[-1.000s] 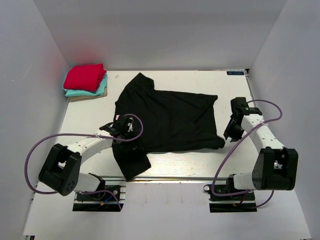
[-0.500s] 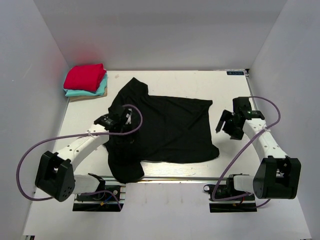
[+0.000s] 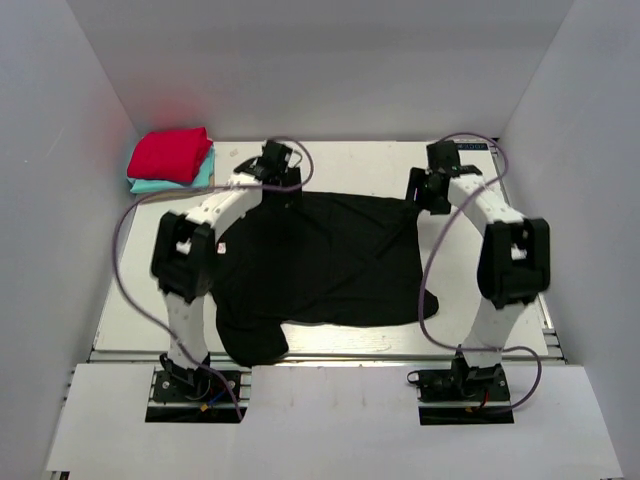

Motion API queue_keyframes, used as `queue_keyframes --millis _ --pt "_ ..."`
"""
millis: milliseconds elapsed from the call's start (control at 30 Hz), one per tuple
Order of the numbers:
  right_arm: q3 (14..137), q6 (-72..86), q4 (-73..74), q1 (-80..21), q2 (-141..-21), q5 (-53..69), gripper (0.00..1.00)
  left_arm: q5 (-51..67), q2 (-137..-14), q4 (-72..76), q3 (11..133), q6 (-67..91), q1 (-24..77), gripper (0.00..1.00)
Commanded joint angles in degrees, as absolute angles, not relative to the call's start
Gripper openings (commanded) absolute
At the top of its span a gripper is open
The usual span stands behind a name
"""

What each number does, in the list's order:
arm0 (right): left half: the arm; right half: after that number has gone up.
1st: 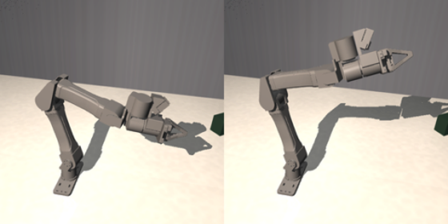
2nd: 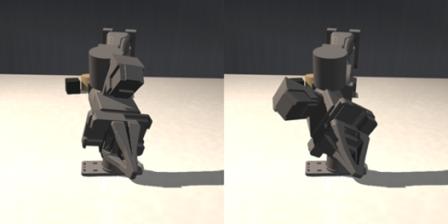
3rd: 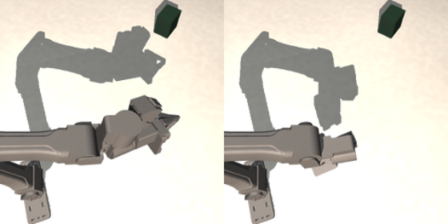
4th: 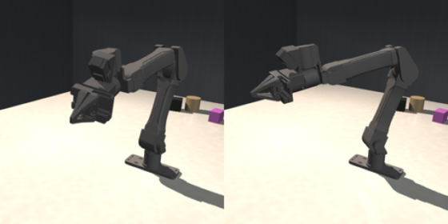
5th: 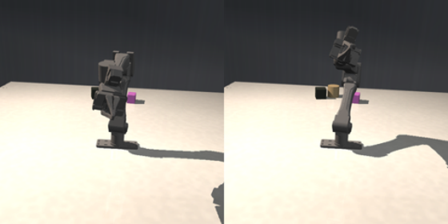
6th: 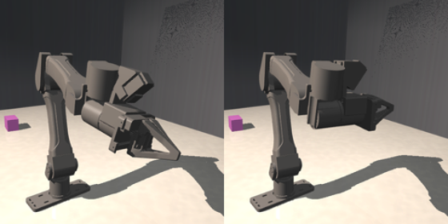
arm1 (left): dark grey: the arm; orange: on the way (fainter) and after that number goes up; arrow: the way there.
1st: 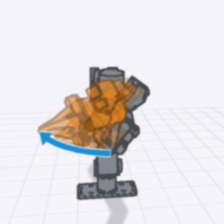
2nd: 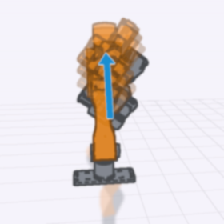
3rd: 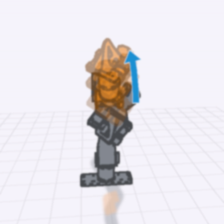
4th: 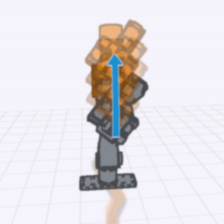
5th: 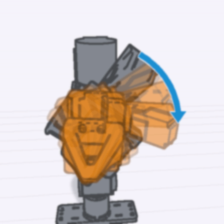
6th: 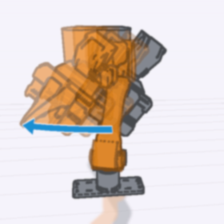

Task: Fold and stack the t-shirts
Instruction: Flatten out the tshirt

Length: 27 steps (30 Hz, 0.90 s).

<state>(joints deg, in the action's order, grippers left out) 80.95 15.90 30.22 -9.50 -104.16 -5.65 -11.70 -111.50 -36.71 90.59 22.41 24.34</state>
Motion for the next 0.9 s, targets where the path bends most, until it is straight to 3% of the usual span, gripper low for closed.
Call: queue_keyframes --millis 0,233,400,567,767,833,867 --pt "89.2 14.7 32.3 -9.0 -110.8 -11.5 0.72 -16.7 -118.4 -38.3 103.3 20.5 21.3 1.0" --pt "97.4 14.3 32.5 -8.9 -119.8 -12.0 0.63 -11.9 -136.7 -34.2 123.8 17.1 16.3 1.0" --pt "100.0 14.9 33.1 -8.9 -122.7 -10.4 0.41 -8.2 -140.0 -19.6 122.0 14.7 15.2 1.0" --pt "99.1 16.1 35.1 -8.8 -122.5 -9.9 0.41 -6.9 -148.3 -20.0 130.3 14.0 15.2 1.0" --pt "97.5 16.3 35.7 -8.9 -122.5 -9.3 0.43 -5.7 -149.5 -17.0 129.1 13.4 15.2 1.0" --pt "97.5 16.3 35.7 -9.1 -122.4 -7.7 0.33 -4.2 -149.5 -15.0 127.8 12.2 15.2 0.73" --pt "97.5 16.4 35.6 -9.1 -122.5 -6.9 0.24 -3.3 -149.5 -14.4 127.0 11.3 15.2 0.54"
